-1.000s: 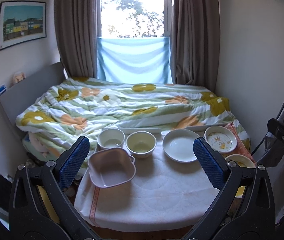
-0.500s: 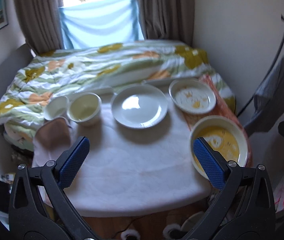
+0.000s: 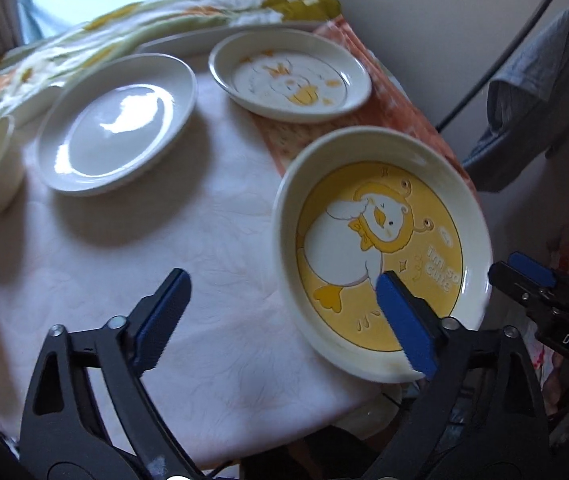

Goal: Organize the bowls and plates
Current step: 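Move both tools to the yellow lion plate rim and close on it, then lift the lion plate with both tools, set it beside the pink dish, open, then move both tools over to the plain white plate rim, then close both tools on the white plate rim, then lift the white plate with both tools and lower it onto the lion plate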

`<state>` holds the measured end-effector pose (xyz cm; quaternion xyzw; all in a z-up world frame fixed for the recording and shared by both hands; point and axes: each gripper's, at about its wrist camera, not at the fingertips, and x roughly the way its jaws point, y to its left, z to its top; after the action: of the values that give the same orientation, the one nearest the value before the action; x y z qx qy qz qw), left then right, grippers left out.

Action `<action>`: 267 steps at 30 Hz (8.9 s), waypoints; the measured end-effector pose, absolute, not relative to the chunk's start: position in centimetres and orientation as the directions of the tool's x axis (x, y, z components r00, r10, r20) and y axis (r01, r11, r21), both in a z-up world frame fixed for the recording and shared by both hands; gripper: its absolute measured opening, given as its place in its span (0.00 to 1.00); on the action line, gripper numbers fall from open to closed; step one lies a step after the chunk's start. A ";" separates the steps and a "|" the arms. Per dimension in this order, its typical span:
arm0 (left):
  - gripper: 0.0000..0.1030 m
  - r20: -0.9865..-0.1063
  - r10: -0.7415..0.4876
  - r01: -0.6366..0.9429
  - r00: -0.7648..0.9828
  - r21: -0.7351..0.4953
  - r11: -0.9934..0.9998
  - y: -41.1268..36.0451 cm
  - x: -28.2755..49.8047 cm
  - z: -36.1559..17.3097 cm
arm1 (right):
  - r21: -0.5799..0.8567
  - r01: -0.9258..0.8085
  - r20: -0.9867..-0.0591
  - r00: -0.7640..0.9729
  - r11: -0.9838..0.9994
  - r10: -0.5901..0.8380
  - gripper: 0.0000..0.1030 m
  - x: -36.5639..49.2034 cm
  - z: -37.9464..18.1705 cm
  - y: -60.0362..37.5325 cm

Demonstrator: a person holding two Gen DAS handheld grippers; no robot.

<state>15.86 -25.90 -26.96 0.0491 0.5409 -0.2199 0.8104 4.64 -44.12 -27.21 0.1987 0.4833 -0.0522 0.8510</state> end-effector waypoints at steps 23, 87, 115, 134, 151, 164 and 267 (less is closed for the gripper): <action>0.25 -0.911 -0.347 0.538 0.223 -0.181 0.823 -28.0 19.2 -30.1 | 0.330 0.316 -0.831 0.544 0.890 0.116 0.14 7.6 -30.5 -45.1; 0.25 -0.856 -0.104 0.101 0.507 -0.060 0.993 2.3 13.9 -30.3 | 0.243 -0.304 -0.777 0.507 0.921 0.372 0.15 15.0 -30.8 -18.5; 1.00 -0.819 -0.040 0.071 0.572 0.000 0.998 1.0 10.6 -23.0 | 0.143 -0.210 -0.740 0.626 0.967 0.246 1.00 11.9 -24.7 -20.7; 0.99 -0.727 -0.265 0.073 0.634 -0.285 0.956 -2.3 15.7 -12.8 | -0.001 -0.168 -0.707 0.697 0.986 0.118 1.00 20.7 -8.8 -29.4; 0.93 -0.869 -0.180 -0.279 0.462 -0.334 0.900 -8.2 27.9 -24.0 | 0.196 -0.541 -0.860 0.306 0.818 0.409 0.92 38.0 -21.1 -31.3; 0.69 -0.912 -0.147 -0.298 0.384 -0.273 0.915 -9.2 30.4 -30.2 | 0.333 -0.677 -0.858 0.071 0.656 0.509 0.47 40.6 -30.4 -27.9; 0.21 -0.930 -0.233 0.285 0.283 -0.150 0.947 0.8 16.2 -29.2 | 0.204 -0.091 -0.882 0.415 0.975 0.224 0.15 16.1 -28.4 -18.1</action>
<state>16.16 0.78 -29.22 0.0224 0.5764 -0.1617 0.8007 16.13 -18.11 -28.42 0.0623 0.5326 0.0937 0.8389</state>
